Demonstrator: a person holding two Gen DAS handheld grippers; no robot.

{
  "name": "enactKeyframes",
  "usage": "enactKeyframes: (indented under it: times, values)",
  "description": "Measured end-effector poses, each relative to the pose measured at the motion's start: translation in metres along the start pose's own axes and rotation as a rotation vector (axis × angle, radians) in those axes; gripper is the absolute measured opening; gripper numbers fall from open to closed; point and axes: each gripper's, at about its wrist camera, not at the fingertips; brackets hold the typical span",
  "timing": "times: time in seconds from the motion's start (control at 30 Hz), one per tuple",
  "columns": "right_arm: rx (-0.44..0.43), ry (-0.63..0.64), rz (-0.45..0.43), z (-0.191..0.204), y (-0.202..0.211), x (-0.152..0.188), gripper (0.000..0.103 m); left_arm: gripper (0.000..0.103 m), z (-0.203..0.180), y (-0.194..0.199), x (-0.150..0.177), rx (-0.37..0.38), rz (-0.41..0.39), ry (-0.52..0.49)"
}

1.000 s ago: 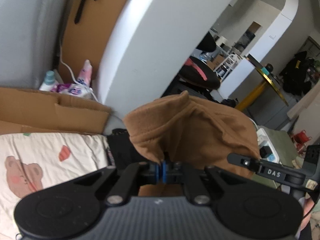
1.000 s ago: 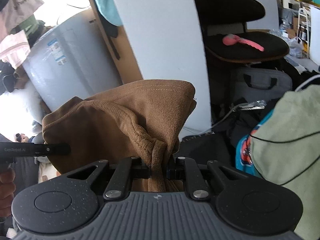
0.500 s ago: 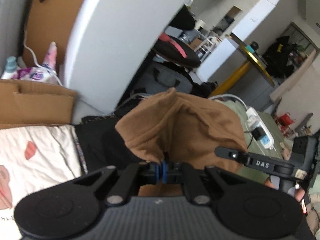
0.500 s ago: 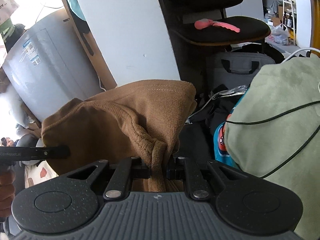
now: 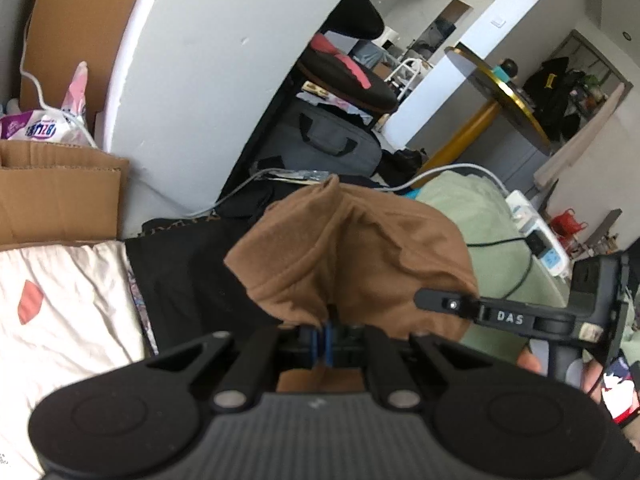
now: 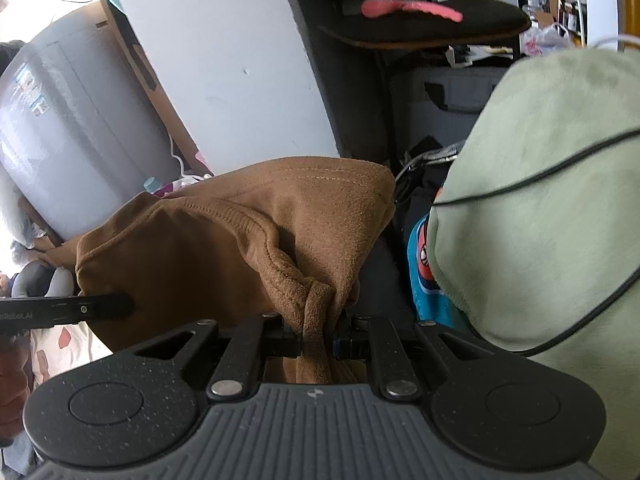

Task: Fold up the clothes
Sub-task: 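Carry the held shirt with both grippers toward the clothes pile beside the bed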

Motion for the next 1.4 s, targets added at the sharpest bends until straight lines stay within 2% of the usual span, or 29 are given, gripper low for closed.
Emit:
enactKeyframes:
  times: [0.43,0.93,1.4]
  values:
    - [0.013,-0.004,0.036,-0.004,-0.074,0.011,0.012,0.004,0.05,-0.04,0.004,-0.035,-0.007,0.019]
    - [0.031,0.053,0.026,0.007,-0.136,-0.016,0.013,0.004,0.101,-0.071,-0.028,-0.065,-0.036,0.027]
    - [0.144,0.087,0.043,0.014,-0.189,-0.035,0.013,0.004,0.153,-0.107,-0.054,-0.084,-0.041,0.068]
Point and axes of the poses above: each gripper's, at about its wrist camera, not at the fingertips, and y roughly against the way its jaws point, z to its left, x to its underside, and after that the axes turned 9 degrees about x, right-handed
